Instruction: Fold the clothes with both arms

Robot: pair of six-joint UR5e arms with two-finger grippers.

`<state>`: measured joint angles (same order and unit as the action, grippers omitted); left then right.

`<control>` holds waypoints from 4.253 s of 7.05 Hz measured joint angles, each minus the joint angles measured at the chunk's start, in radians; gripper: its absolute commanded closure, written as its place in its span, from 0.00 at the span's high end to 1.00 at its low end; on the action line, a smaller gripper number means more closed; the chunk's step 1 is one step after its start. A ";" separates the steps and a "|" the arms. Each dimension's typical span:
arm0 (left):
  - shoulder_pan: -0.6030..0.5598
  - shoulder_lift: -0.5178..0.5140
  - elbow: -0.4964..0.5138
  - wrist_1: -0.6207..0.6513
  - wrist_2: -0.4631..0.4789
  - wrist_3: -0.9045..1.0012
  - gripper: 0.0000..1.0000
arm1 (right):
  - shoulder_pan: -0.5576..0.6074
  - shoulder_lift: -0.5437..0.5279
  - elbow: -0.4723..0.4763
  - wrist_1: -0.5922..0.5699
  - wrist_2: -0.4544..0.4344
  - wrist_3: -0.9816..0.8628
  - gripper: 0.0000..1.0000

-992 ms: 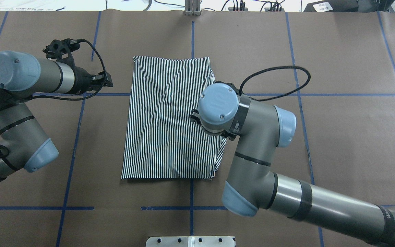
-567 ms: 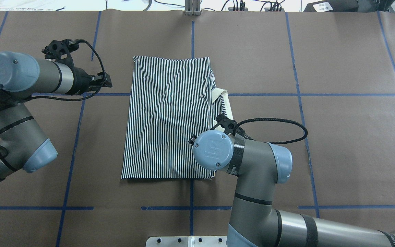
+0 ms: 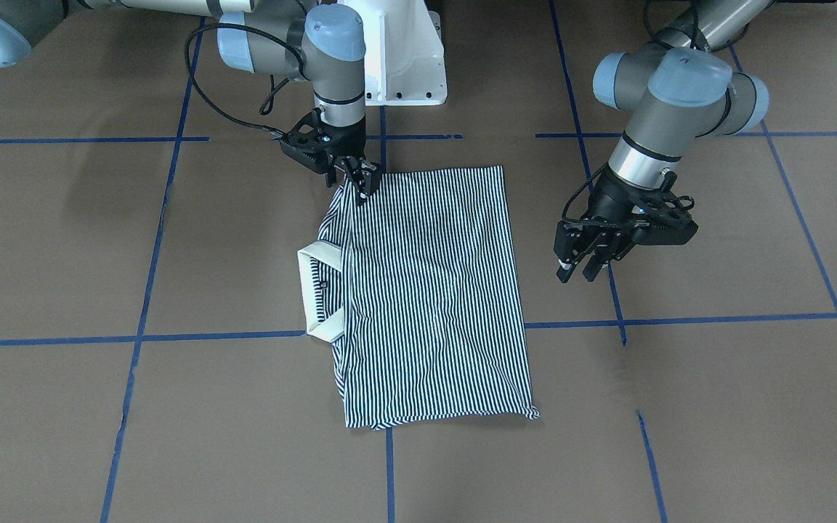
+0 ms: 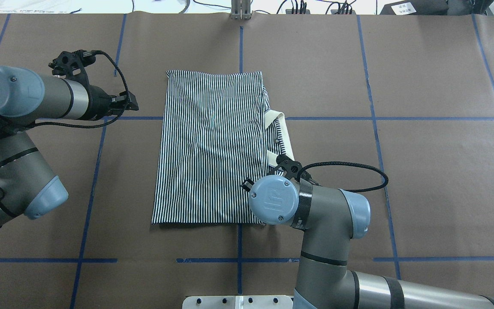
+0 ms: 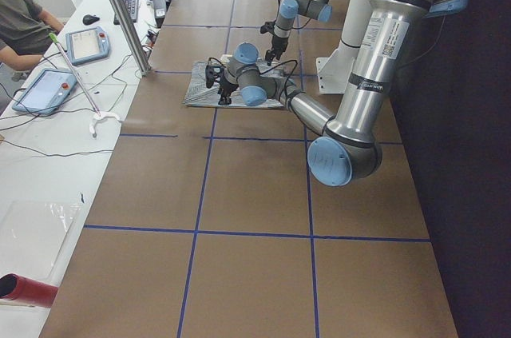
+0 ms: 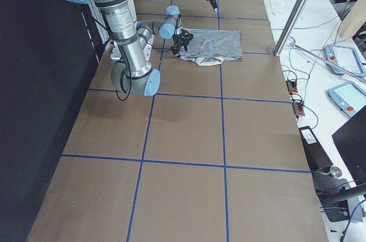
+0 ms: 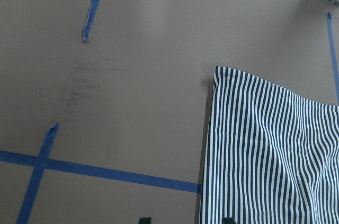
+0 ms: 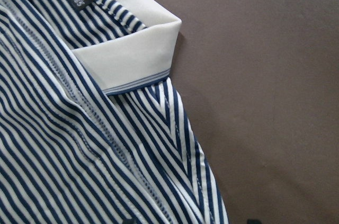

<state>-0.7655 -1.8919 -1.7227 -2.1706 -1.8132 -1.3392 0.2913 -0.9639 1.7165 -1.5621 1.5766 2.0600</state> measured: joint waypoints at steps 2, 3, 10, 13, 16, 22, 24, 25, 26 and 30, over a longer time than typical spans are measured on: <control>0.000 0.000 -0.001 0.000 0.000 0.000 0.54 | -0.016 -0.018 0.002 0.020 0.003 0.005 0.52; 0.000 0.000 -0.001 0.000 0.001 0.000 0.54 | -0.021 -0.020 0.002 0.022 0.004 0.008 0.18; 0.000 0.000 -0.012 0.000 0.002 -0.001 0.54 | -0.054 -0.022 0.036 0.024 0.004 0.018 0.00; 0.000 0.000 -0.013 0.000 0.001 -0.002 0.54 | -0.024 -0.023 0.043 0.018 0.003 0.013 0.00; 0.000 0.000 -0.025 0.013 0.001 -0.007 0.54 | 0.015 -0.032 0.045 0.011 0.008 0.004 0.25; 0.003 0.000 -0.071 0.073 0.000 -0.009 0.54 | -0.015 -0.039 0.042 0.010 -0.017 0.013 0.60; 0.004 0.000 -0.071 0.074 0.000 -0.009 0.54 | -0.027 -0.039 0.038 0.012 -0.018 0.015 0.55; 0.004 0.000 -0.071 0.074 0.000 -0.009 0.54 | -0.028 -0.038 0.035 0.014 -0.018 0.013 0.53; 0.004 0.000 -0.071 0.074 0.001 -0.009 0.54 | -0.028 -0.037 0.031 0.015 -0.018 0.010 0.48; 0.005 0.000 -0.072 0.075 0.001 -0.009 0.54 | -0.024 -0.026 0.013 0.021 -0.017 0.004 0.00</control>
<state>-0.7609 -1.8914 -1.7946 -2.0958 -1.8123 -1.3484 0.2677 -0.9895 1.7296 -1.5414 1.5598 2.0641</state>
